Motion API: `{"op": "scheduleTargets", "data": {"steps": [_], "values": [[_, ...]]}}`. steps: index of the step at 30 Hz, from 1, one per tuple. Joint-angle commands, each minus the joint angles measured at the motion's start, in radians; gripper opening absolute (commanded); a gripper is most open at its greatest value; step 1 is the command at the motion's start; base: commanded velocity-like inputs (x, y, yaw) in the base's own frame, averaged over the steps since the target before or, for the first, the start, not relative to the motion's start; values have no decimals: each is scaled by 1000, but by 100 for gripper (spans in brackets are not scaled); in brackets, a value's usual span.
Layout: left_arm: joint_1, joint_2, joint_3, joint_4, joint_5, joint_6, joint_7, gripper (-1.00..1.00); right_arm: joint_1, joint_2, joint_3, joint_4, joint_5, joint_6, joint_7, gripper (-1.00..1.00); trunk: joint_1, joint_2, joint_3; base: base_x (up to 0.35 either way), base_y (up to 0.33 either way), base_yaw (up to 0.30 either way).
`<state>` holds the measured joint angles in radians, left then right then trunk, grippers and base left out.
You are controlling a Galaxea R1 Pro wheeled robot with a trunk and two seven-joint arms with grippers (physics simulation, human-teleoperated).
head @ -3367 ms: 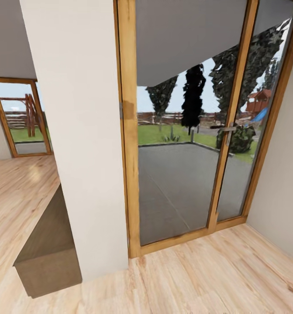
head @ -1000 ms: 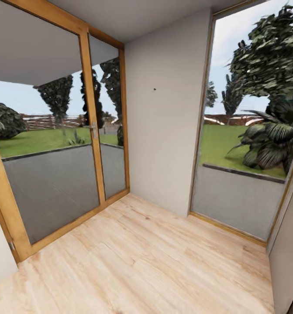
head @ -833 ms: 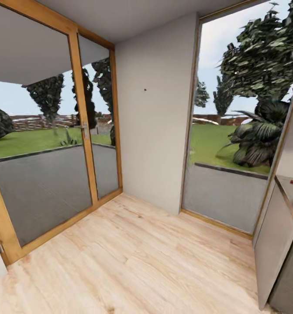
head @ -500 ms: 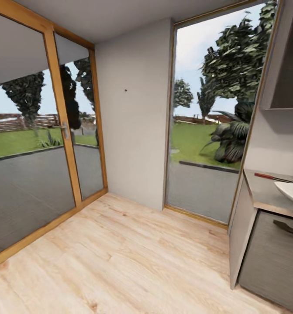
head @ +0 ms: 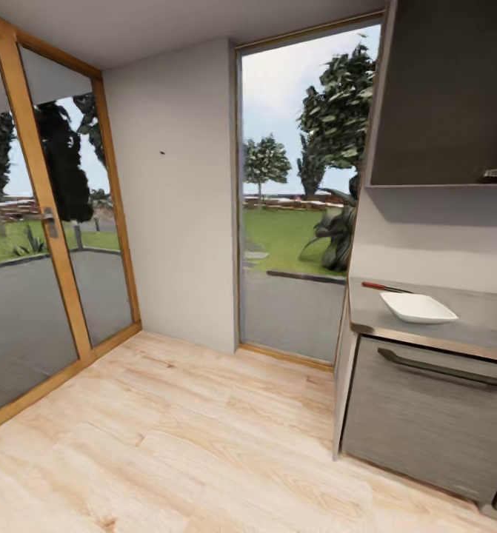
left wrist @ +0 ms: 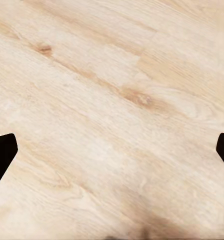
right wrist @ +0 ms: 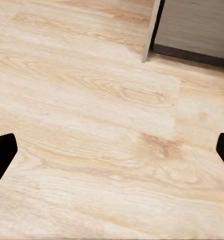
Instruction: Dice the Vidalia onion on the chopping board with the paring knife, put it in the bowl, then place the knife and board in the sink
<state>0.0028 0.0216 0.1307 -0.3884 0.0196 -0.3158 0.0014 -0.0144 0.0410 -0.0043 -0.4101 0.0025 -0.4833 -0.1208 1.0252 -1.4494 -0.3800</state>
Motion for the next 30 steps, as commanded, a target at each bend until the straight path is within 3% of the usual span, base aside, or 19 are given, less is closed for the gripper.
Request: {"op": "scheduleTargets", "data": {"steps": [1,30], "values": [[0,0,1,-1,2,-2,0,100,-1,0,0,1,0,-3,-2,100,0,-1,-1,-112,-308,-275],[0,0,1,-1,2,-2,0,100,-1,0,0,2,1,-3,-3,100,0,-1,-1,-53,-316,-275]]}}
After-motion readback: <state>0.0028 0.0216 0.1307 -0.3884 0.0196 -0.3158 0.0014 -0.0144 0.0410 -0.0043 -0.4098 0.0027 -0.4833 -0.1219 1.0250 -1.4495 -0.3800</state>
